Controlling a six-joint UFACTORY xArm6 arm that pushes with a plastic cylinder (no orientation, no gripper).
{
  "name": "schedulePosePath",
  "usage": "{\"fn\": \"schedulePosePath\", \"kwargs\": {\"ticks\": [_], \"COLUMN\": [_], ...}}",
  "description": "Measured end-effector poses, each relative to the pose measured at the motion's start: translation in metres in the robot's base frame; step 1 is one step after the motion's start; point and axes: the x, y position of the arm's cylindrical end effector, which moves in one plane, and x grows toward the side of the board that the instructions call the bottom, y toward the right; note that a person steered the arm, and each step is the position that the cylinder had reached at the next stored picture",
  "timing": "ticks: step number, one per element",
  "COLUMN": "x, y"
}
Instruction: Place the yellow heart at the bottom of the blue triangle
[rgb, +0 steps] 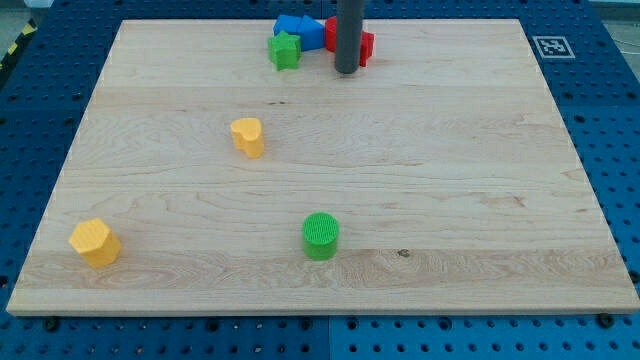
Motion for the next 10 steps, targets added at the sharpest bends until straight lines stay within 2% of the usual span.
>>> {"fn": "schedulePosePath", "kwargs": {"ticks": [1,3,4,5,6,7,10], "x": [0.015,0.132,0.174,0.191,0.183,0.170,0.156], "y": [0.006,0.019,-0.017,-0.051,-0.105,-0.133,-0.119]}}
